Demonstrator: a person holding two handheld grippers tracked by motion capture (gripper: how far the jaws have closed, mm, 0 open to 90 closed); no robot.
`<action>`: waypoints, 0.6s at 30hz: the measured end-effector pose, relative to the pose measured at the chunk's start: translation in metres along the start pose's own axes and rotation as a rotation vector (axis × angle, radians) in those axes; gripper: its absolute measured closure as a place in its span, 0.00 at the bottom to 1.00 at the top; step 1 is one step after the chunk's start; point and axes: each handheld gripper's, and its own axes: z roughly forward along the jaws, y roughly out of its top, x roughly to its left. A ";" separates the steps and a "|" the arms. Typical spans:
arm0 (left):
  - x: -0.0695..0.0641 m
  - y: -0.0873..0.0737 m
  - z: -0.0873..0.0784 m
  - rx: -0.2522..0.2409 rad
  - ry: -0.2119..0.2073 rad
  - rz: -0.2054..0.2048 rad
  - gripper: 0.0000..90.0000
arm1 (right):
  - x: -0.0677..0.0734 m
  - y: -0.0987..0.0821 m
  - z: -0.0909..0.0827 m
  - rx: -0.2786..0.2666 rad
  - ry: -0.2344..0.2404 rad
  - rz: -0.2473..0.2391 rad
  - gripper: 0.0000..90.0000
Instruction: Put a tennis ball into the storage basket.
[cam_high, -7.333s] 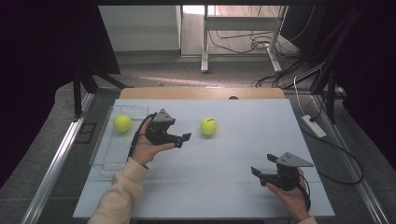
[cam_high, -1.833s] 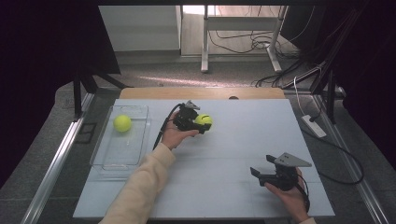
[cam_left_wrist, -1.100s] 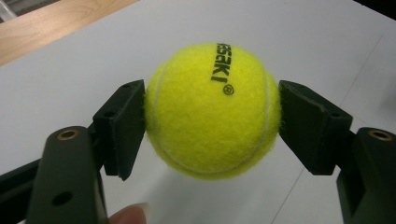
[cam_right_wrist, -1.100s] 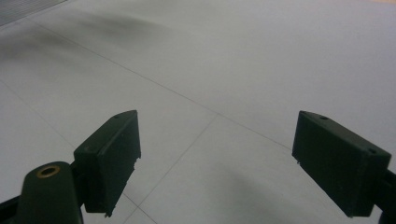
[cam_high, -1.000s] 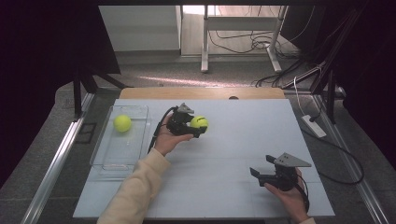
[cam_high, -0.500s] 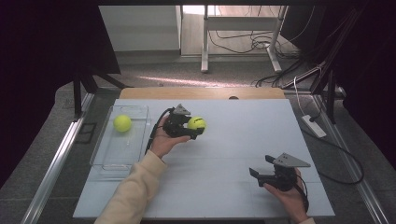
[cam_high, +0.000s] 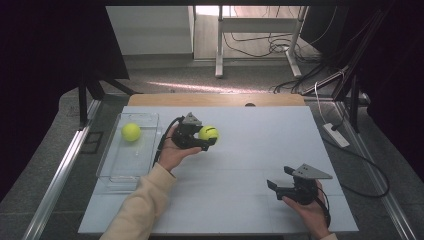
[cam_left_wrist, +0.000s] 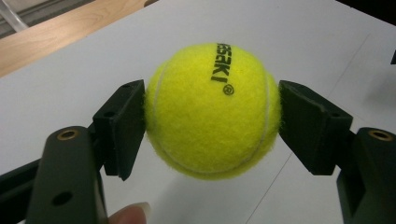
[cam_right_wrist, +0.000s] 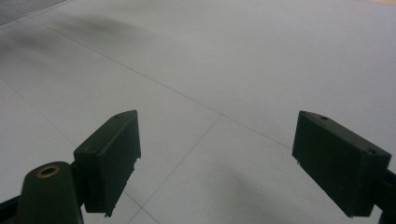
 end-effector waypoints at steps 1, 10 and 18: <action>-0.001 0.000 -0.001 -0.002 -0.001 -0.002 0.31 | 0.000 0.000 0.000 0.000 0.000 -0.001 0.17; -0.001 -0.002 -0.005 -0.011 -0.002 -0.003 0.31 | 0.000 0.000 0.000 0.001 -0.001 -0.002 0.17; 0.001 -0.004 -0.010 -0.022 0.000 -0.005 0.31 | 0.000 0.000 0.001 0.001 -0.002 -0.001 0.17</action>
